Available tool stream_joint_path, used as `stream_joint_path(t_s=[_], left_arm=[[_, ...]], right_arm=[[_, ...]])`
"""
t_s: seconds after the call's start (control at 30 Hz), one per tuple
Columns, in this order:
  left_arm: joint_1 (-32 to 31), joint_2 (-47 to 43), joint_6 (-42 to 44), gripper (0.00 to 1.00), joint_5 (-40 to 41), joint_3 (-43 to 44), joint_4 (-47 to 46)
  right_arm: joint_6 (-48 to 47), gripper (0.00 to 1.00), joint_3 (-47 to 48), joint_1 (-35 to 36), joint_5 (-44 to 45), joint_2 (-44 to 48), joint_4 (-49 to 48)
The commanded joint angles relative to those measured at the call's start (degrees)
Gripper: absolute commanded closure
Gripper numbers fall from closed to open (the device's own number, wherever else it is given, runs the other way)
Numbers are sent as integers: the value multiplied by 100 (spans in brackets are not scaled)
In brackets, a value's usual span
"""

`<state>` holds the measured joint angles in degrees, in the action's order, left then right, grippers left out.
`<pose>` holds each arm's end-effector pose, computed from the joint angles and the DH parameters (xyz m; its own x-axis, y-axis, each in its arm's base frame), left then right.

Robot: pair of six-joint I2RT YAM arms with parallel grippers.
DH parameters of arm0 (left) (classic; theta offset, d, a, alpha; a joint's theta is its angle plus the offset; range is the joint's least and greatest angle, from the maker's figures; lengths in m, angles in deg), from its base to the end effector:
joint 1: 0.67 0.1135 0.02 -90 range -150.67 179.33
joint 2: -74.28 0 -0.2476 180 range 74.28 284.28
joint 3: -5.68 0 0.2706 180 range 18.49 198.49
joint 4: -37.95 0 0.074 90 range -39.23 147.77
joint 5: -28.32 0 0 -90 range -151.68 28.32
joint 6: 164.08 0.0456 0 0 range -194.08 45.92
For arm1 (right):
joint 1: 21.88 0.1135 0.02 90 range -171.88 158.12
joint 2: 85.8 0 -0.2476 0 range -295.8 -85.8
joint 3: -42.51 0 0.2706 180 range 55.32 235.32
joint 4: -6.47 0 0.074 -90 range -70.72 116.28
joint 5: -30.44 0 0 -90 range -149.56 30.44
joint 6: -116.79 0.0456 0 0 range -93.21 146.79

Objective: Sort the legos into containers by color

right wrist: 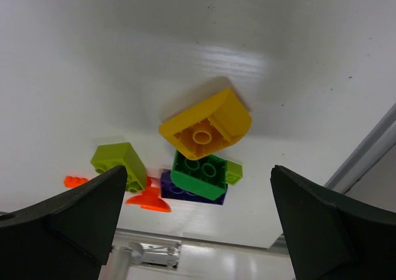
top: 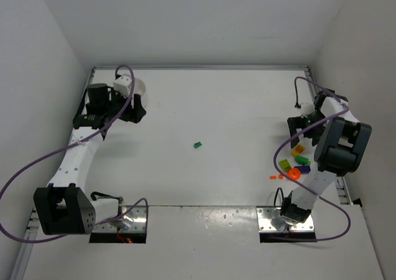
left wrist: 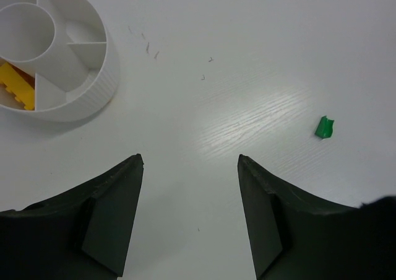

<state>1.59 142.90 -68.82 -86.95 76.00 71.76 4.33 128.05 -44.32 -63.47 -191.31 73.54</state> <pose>0.2984 -0.0077 0.2908 -0.4990 0.0633 -0.8643 0.3730 0.9159 -0.1483 0.3216 -0.1295 0.1403 -0.9973 -0.0005 -0.0737 -0.0037 0.9991 0.0432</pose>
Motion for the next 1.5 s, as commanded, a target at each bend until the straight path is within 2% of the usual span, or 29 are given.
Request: stream_joint_path(t_s=[0.0,0.37,0.47,0.7,0.8,1.03,1.17,1.33,1.47], left_arm=[[73,-15,-95,32,-74,23,-262],[73,37,-200,32,84,-30,-368],[125,37,-200,32,84,-30,-368],[125,37,-306,32,207,-83,-421],[125,90,-306,32,207,-83,-473],[125,90,-306,32,207,-83,-473],[125,90,-306,32,207,-135,-473],[178,90,-358,32,207,-135,-473],[178,142,-359,32,155,-135,-473]], right_arm=[[821,0,75,11,-269,-39,-12],[1885,1,66,-42,-67,-549,-91],[2079,7,66,-42,152,-549,-161],[2368,28,13,-42,275,-602,-47],[2430,29,-92,-42,276,-602,-47],[2650,39,-145,-42,329,-821,6],[2712,51,-145,-42,224,-892,6],[2712,53,-93,11,223,-945,-161],[2370,53,-92,125,-40,-945,-302]])
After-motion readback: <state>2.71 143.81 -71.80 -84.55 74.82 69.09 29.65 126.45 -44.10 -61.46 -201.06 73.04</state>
